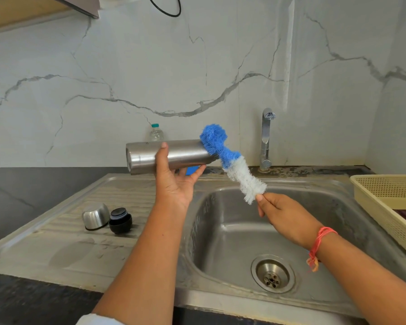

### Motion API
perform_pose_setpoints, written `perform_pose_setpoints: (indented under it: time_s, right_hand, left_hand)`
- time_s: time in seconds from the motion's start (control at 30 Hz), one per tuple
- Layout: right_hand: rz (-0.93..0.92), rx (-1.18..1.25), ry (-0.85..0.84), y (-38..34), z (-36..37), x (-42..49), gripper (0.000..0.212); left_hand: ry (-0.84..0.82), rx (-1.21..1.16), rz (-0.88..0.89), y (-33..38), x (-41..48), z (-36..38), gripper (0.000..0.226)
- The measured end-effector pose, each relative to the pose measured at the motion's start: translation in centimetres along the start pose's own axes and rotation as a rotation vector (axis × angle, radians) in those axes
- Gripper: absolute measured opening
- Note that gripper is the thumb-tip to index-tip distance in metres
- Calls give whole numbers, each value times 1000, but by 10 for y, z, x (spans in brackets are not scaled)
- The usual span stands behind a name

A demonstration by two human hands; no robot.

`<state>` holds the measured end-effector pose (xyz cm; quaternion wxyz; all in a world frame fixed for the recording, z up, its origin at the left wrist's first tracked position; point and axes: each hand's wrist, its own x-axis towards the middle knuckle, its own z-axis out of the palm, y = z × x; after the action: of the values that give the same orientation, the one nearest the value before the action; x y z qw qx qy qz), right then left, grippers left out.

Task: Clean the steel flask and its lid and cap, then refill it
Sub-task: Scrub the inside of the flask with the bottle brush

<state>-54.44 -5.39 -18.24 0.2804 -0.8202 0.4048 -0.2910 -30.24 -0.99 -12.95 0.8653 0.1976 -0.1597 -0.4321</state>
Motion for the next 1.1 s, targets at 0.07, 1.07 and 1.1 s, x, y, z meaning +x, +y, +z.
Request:
perform_pose_setpoints:
  time_s: [0.07, 1.07, 1.1]
  right_hand:
    - [-3, -8, -3, -1, 2, 1, 47]
    - [51, 62, -120, -13, 3, -7, 43]
    - [47, 74, -103, -17, 4, -5, 43]
  left_hand:
    - [15, 58, 0, -2, -3, 2, 68]
    - [99, -61, 14, -3, -4, 3, 48]
    - [95, -38, -1, -7, -7, 5, 52]
